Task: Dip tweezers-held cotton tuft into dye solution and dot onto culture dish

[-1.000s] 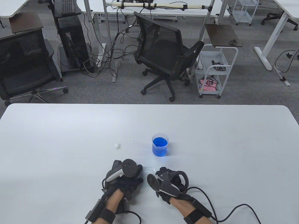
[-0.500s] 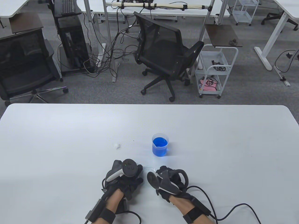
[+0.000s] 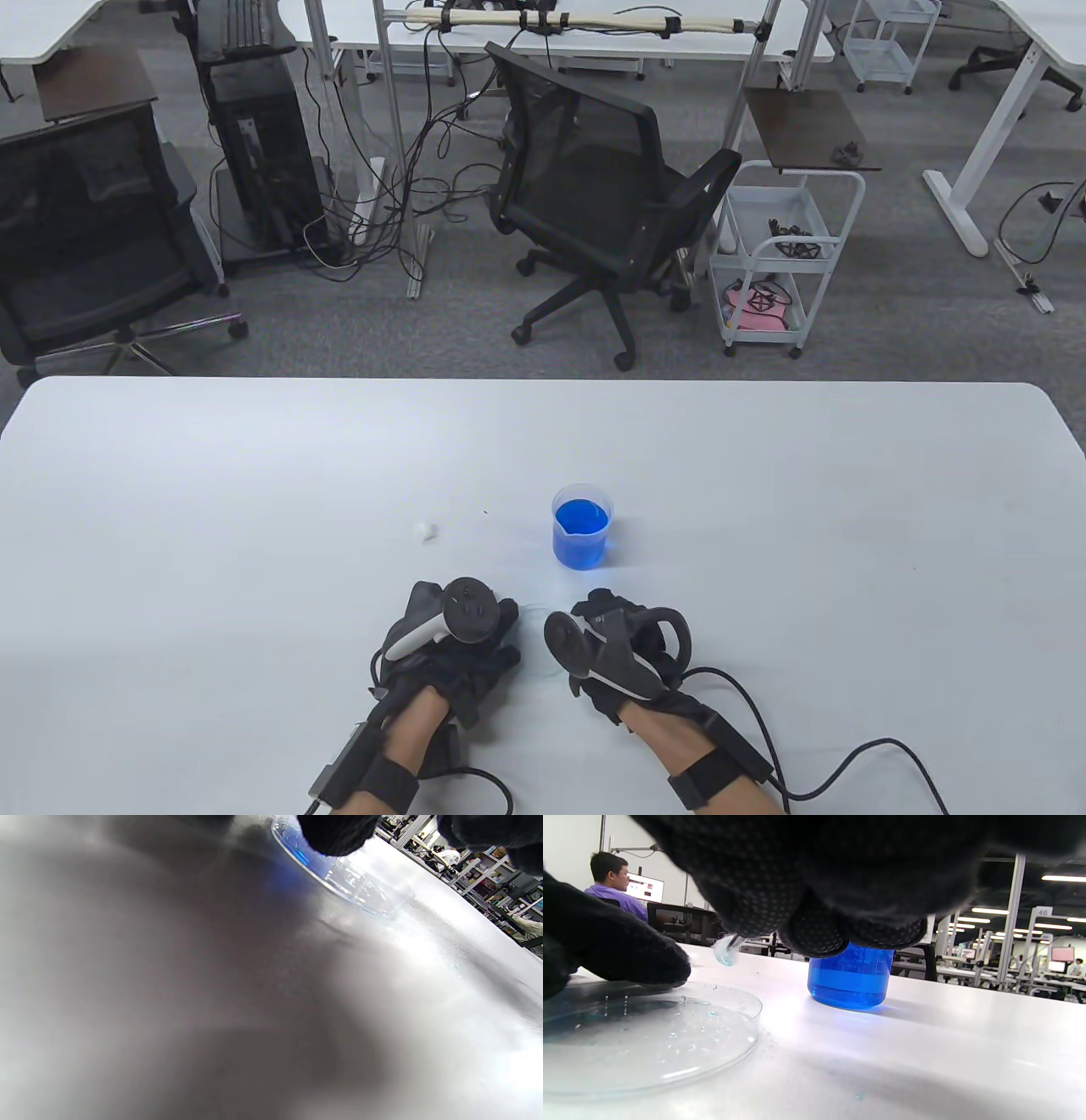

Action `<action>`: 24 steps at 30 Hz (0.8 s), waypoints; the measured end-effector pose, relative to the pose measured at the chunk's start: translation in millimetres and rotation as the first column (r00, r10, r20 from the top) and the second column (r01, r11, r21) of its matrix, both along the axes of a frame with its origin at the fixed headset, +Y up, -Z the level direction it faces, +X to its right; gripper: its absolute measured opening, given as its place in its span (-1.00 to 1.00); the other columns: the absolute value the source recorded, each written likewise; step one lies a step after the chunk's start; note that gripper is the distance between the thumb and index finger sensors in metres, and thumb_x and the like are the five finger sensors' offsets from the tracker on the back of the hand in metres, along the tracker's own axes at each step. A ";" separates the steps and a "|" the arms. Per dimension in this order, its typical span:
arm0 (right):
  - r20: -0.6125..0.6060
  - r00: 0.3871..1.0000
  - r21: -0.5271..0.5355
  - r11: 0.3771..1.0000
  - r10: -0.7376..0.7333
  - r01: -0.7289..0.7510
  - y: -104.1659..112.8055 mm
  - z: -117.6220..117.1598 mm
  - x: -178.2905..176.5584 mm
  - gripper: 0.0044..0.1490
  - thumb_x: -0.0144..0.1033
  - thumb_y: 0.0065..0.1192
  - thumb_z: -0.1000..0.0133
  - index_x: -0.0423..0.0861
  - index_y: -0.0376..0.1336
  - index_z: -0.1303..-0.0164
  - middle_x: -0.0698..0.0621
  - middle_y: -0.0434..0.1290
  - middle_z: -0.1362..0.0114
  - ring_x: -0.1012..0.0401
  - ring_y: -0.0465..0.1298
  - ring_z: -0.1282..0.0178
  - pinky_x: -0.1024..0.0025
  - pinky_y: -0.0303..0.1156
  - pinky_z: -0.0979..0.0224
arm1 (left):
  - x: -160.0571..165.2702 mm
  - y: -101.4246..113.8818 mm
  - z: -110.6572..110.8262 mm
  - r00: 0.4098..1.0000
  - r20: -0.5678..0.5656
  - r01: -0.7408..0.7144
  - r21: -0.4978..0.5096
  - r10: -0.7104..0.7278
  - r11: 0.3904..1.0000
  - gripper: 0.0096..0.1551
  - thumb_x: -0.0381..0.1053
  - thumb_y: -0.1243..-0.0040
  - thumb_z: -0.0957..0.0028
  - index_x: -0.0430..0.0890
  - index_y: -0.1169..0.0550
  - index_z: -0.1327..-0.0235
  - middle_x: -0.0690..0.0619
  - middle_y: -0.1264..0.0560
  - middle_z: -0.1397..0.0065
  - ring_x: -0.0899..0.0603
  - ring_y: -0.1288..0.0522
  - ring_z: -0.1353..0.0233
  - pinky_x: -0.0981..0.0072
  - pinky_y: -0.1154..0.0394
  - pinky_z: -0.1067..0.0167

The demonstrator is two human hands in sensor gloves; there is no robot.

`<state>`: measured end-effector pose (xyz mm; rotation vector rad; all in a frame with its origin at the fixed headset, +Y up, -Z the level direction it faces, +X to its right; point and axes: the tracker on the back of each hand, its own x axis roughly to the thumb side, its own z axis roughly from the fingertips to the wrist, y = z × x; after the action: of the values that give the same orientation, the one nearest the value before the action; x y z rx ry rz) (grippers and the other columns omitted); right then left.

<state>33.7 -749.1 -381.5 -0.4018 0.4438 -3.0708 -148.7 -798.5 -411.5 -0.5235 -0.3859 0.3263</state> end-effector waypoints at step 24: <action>0.006 1.000 -0.024 1.000 0.000 0.000 -3.1 8.2 13.7 -0.50 -0.27 0.53 0.31 -0.35 0.71 0.45 -0.31 0.71 0.15 0.21 0.64 0.56 0.35 0.63 0.57 | -0.6 0.0 -0.9 1.000 -0.002 -0.002 -0.001 0.002 1.000 -0.21 0.07 0.02 -0.34 -0.08 0.05 -0.69 -0.29 0.23 -0.77 -0.51 0.29 -0.63 -0.61 0.28 -0.34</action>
<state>47.4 -752.3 -373.3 -0.3929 0.4067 -3.0792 -149.2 -798.6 -412.4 -0.5236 -0.3847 0.3285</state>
